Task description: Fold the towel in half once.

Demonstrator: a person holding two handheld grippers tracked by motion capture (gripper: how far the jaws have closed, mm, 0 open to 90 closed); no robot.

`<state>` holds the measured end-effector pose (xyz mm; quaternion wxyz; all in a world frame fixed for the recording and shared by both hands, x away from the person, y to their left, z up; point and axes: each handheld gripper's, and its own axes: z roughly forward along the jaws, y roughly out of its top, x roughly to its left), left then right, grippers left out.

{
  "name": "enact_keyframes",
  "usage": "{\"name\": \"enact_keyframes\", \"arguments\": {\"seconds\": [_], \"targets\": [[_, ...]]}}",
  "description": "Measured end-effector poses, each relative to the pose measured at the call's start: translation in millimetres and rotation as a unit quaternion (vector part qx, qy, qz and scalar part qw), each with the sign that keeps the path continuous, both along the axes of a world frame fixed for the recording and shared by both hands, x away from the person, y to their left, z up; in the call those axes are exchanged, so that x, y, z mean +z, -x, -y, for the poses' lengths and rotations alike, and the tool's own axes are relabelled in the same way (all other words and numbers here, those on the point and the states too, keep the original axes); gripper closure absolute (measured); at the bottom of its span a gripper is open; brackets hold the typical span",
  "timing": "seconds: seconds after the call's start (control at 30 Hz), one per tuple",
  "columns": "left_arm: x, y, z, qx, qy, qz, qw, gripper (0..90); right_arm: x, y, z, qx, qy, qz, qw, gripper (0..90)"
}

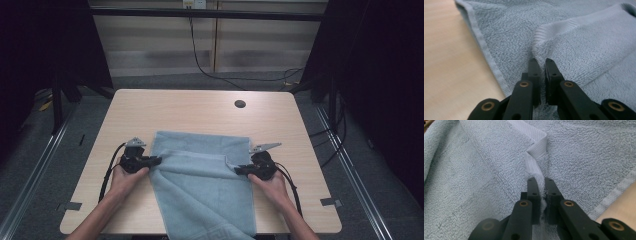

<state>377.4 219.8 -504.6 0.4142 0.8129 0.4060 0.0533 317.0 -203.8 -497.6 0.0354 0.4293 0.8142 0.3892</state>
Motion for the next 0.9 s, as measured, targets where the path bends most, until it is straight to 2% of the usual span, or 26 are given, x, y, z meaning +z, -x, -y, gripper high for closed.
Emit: {"name": "enact_keyframes", "arguments": {"seconds": [0.07, 0.1, 0.13, 0.2, 0.27, 0.33, 0.4, 0.47, 0.53, 0.57, 0.67, 0.7, 0.73, 0.77, 0.8, 0.87, 0.9], "targets": [[-0.6, -10.8, -0.3, 0.010, 0.003, -0.002, 0.9999, 85.2, -0.1, -9.1, -2.6, -0.004, 0.004, 0.002, 1.0000, 85.0], [-0.6, -10.8, -0.3, 0.010, 0.003, -0.002, 0.9999, 85.2, -0.3, -13.6, -3.6, -0.006, 0.007, 0.005, 0.9999, 85.0], [0.3, -20.4, 0.5, 0.015, -0.005, -0.003, 0.9999, 85.1, -0.7, -17.6, -4.2, -0.011, 0.008, 0.010, 0.9999, 85.0], [1.4, -29.2, 2.7, 0.017, -0.014, -0.001, 0.9997, 85.1, -1.3, -27.3, -4.2, -0.015, 0.009, 0.013, 0.9998, 85.0], [1.7, -37.0, 4.8, 0.022, -0.012, -0.005, 0.9997, 85.0, -1.6, -39.0, -3.5, -0.024, 0.013, 0.016, 0.9995, 85.0], [1.0, -43.3, 5.0, 0.024, -0.007, -0.007, 0.9997, 84.8, -1.4, -52.1, -1.1, -0.038, 0.018, 0.016, 0.9990, 85.0], [-0.7, -47.6, 4.9, 0.031, 0.008, -0.013, 0.9994, 84.7, -1.4, -65.4, 2.1, -0.051, 0.022, 0.016, 0.9983, 85.0], [-1.9, -51.0, 5.5, 0.033, 0.011, -0.007, 0.9994, 84.7, -1.2, -77.9, 5.0, -0.060, 0.026, 0.013, 0.9978, 85.0], [-2.5, -52.8, 5.6, 0.034, 0.014, -0.008, 0.9993, 84.8, -0.8, -83.3, 5.3, -0.065, 0.032, 0.016, 0.9973, 85.0], [-3.5, -57.0, 5.1, 0.039, 0.020, -0.011, 0.9990, 84.8, -0.2, -94.6, 6.4, -0.083, 0.067, 0.023, 0.9940, 85.1], [-4.6, -59.6, 5.6, 0.055, 0.029, -0.015, 0.9980, 84.7, -3.5, -105.1, 13.2, -0.097, 0.027, 0.006, 0.9949, 85.1], [-4.2, -58.8, 6.5, 0.054, 0.025, -0.012, 0.9981, 84.7, -4.0, -105.3, 13.4, -0.097, 0.025, 0.008, 0.9950, 85.1], [-3.2, -57.9, 6.8, 0.050, 0.018, -0.007, 0.9985, 84.6, -3.8, -103.7, 12.6, -0.095, 0.027, 0.013, 0.9950, 85.1], [-1.6, -56.1, 6.9, 0.054, 0.021, -0.003, 0.9983, 84.7, -2.8, -101.6, 11.9, -0.089, 0.032, 0.020, 0.9953, 85.1], [0.3, -54.5, 5.9, 0.054, 0.026, 0.001, 0.9982, 84.8, -0.3, -98.7, 12.1, -0.084, 0.026, 0.025, 0.9958, 85.1], [5.9, -51.5, 5.4, 0.048, 0.035, 0.009, 0.9982, 84.9, 8.7, -92.5, 15.4, -0.079, -0.005, 0.042, 0.9960, 85.1], [10.7, -49.8, 4.9, 0.045, 0.049, 0.012, 0.9977, 84.9, 15.4, -89.5, 16.6, -0.077, -0.017, 0.051, 0.9956, 85.1]]}}
